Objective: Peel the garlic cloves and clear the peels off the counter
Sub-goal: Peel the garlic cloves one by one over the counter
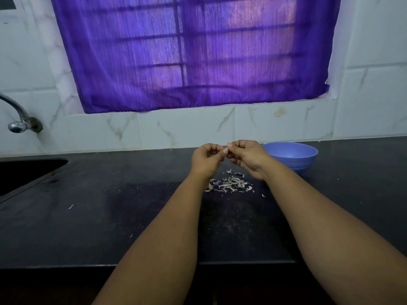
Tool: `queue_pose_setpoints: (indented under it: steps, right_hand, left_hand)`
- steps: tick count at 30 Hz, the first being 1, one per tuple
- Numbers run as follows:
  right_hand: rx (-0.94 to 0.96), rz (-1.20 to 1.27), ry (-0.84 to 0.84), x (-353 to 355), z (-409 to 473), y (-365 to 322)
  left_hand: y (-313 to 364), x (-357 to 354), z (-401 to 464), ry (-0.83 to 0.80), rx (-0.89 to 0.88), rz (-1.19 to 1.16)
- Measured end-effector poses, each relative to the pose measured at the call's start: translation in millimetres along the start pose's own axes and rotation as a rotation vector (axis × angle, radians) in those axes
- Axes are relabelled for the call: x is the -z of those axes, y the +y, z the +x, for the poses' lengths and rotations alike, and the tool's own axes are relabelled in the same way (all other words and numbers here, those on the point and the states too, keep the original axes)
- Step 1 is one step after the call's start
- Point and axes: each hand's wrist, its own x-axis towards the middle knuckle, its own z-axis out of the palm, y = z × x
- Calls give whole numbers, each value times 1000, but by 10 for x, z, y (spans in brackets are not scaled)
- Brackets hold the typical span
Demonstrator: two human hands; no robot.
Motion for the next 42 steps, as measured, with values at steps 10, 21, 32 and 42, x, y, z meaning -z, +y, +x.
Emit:
queue_pose_setpoints:
  steps: [10, 21, 32, 42]
  right_hand:
    - [-6, -41, 105, -44, 47, 68]
    - [36, -54, 91, -33, 43, 61]
    - [28, -32, 7, 35, 12, 29]
    - [5, -58, -73, 106, -18, -27]
  left_hand:
    - [-86, 9, 58, 128, -148, 313]
    - [-53, 22, 42, 117, -137, 250]
    - [1, 17, 8, -1, -32, 102]
    - [51, 68, 10, -123, 87, -27]
